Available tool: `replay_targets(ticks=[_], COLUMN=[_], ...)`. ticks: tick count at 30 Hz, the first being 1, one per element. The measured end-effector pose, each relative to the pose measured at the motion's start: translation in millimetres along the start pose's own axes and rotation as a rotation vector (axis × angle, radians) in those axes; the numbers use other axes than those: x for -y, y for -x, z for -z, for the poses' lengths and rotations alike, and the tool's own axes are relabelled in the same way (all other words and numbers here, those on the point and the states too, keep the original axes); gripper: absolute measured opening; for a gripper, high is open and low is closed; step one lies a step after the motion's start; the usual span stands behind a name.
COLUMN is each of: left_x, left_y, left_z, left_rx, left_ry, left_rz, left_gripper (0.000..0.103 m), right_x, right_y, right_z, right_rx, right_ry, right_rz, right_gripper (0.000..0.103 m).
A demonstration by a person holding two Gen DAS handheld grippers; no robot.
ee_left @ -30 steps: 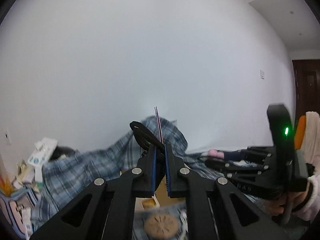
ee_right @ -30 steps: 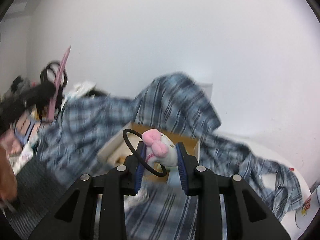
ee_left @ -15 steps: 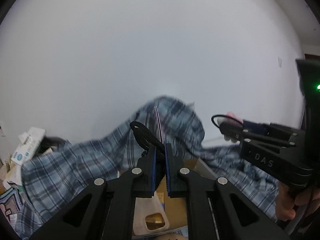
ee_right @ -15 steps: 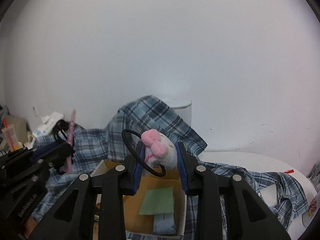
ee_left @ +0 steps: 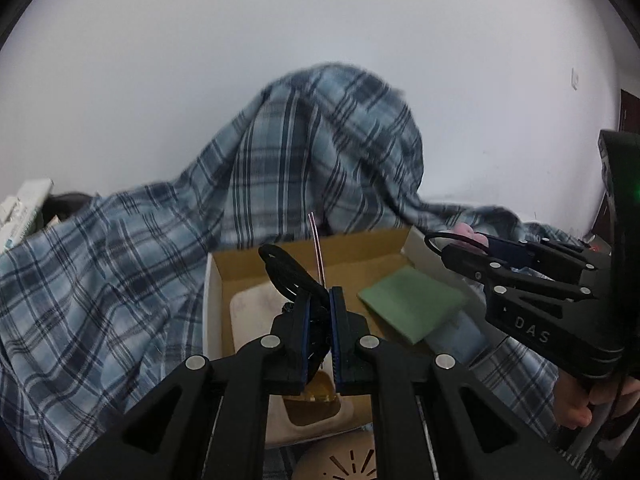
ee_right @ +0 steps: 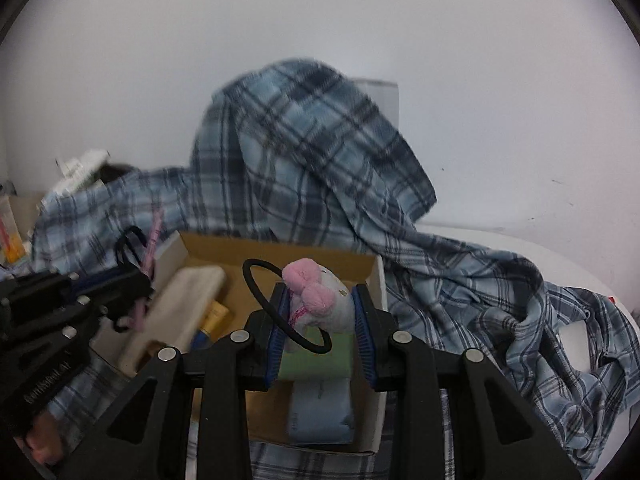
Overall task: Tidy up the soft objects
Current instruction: 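Lower scissors and hair tie into the box and open both grippers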
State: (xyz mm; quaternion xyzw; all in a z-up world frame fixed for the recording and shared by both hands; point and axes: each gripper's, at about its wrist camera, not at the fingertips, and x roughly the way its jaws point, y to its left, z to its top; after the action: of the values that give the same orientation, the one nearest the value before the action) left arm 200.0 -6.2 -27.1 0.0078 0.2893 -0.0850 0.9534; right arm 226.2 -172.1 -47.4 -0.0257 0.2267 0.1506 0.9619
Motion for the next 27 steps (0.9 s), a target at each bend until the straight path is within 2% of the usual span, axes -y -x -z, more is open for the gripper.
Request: replay_targets(ticks=[8, 12, 13, 16, 17, 18, 20, 27], left_x=[-1, 1, 0, -2, -3, -3, -4, -6], left_y=[-6, -9, -9, -8, -8, -7, -3, 11], left_z=[5, 6, 6, 5, 5, 5, 4, -1], left_rx=[-0.044, -0.061, -0.060, -0.058, -0.056, -0.053, -0.031, 0.016], left_ry=[0.016, 0.008, 0.008, 0.016, 0.017, 0.016, 0.015, 0.031], left_rz=[0.006, -0.004, -0.013, -0.018, -0.023, -0.028, -0.030, -0.044], left_gripper=[0.009, 0.009, 0.011, 0.019, 0.029, 0.048, 0.065, 0.065], right_x=[13, 12, 11, 10, 10, 11, 11, 8], right_y=[-25, -26, -26, -22, -20, -19, -16, -10], right_z=[11, 13, 13, 11, 11, 10, 9, 5], right_rx=[-0.095, -0.096, -0.090, -0.072, -0.068, -0.063, -0.054, -0.035], right_ry=[-0.036, -0.032, -0.028, -0.019, -0.020, -0.021, -0.022, -0.012], right_rz=[-0.017, -0.011, -0.007, -0.002, -0.003, -0.003, -0.009, -0.011], right_gripper=[0.031, 0.050, 0.051, 0.058, 0.061, 0.064, 0.064, 0.064])
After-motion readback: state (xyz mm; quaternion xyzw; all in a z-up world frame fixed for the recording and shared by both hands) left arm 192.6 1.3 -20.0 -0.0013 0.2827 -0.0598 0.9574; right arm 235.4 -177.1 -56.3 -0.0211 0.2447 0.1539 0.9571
